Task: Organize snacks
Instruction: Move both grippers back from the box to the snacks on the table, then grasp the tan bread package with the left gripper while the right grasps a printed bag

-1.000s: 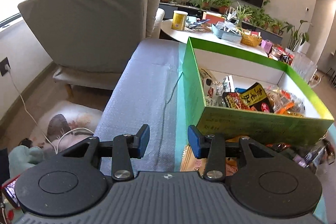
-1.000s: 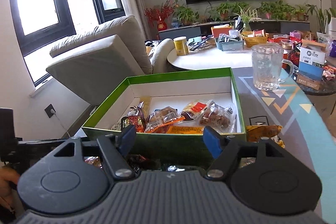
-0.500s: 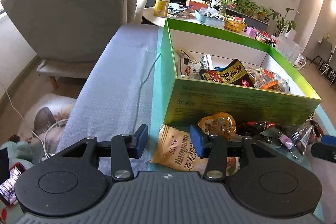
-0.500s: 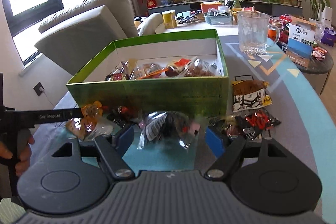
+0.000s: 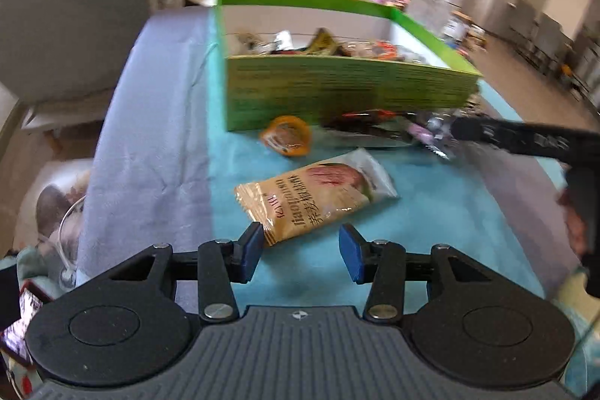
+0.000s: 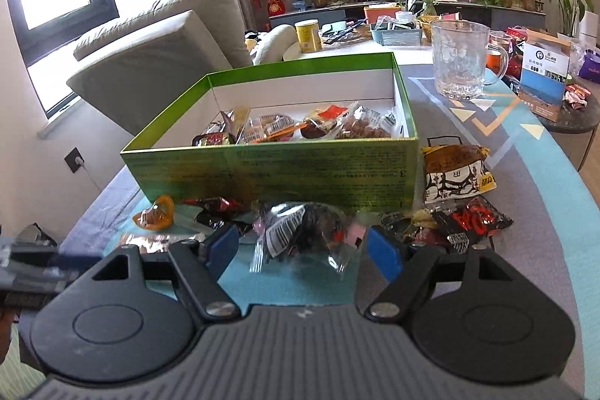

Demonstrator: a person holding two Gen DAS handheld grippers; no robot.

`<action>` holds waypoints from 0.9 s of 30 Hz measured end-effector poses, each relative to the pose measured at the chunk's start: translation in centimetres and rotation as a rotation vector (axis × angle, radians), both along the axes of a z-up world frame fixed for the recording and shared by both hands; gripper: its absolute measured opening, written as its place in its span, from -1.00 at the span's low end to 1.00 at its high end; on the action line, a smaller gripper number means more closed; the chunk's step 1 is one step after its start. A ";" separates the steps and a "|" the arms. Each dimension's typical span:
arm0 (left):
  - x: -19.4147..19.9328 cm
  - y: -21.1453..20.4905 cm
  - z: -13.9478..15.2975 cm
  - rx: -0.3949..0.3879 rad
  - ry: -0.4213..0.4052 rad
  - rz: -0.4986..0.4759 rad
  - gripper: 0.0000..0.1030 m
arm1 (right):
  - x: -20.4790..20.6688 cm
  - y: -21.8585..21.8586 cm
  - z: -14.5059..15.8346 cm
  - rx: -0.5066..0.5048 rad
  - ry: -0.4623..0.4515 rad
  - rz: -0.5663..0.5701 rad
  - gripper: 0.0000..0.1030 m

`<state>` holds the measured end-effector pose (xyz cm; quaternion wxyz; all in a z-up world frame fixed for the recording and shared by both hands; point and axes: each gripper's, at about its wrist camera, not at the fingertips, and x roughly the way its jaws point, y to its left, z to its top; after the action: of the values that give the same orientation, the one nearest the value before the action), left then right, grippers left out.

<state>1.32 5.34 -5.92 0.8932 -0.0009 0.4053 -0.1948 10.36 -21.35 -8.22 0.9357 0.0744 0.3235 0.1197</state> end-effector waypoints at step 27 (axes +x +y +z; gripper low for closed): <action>-2.0 -2.1 -0.5 0.056 -0.145 -0.186 0.00 | 1.2 -0.1 -0.9 0.074 0.063 0.003 -0.01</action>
<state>-0.67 3.23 -6.47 0.8980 0.0758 0.3431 -0.2648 11.56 -21.41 -9.15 0.9214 0.1125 0.3484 0.1305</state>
